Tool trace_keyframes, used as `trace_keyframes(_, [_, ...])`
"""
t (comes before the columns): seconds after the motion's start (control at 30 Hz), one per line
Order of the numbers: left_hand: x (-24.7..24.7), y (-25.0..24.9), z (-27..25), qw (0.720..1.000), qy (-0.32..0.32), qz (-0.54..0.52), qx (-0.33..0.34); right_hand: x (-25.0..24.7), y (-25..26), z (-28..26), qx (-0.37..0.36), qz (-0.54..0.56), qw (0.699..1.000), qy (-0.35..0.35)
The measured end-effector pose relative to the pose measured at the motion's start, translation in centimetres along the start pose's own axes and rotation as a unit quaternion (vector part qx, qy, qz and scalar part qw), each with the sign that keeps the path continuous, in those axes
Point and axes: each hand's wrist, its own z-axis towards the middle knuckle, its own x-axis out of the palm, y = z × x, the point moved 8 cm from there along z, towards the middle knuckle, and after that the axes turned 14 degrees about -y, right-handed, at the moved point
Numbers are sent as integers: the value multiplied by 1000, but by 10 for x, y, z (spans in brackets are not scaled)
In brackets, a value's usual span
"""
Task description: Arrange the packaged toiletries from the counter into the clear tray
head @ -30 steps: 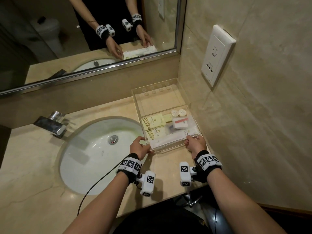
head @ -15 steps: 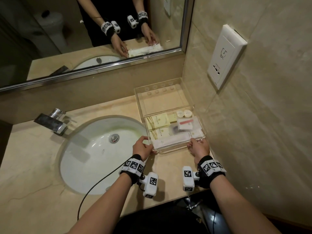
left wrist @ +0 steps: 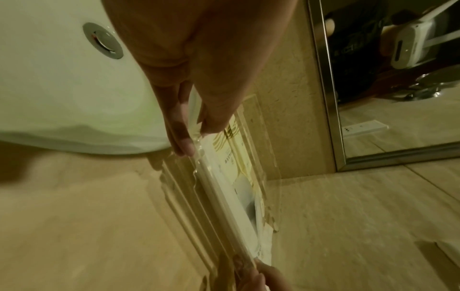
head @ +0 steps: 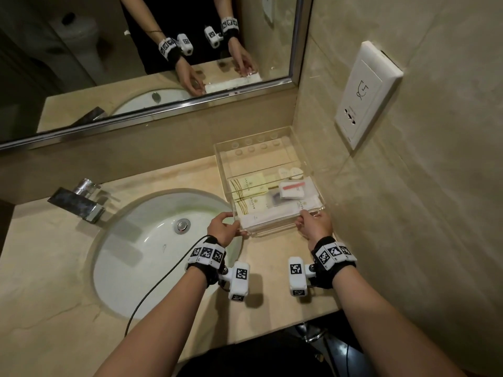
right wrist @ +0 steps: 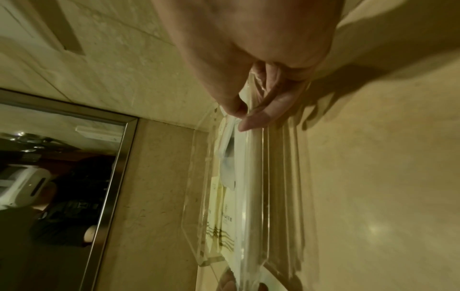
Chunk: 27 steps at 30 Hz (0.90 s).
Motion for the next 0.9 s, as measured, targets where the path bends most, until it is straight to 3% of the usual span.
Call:
trace_keyframes(0.4, [-6,-21,25,988,-41,-115,-89,39,24,2,1,-35,999,-8])
trace_keyframes(0.53, [1,-26,25,972,-27,-187,-140,53,27,4,35,-14,999,27])
trace_keyframes(0.73, [5,-13,10,893,-9,-354,-277,61,26,-2,75,17,995,68])
trace_keyframes(0.9, [14,-19,-4,853,0,-434,-291,49,21,-5,43,14,998,38])
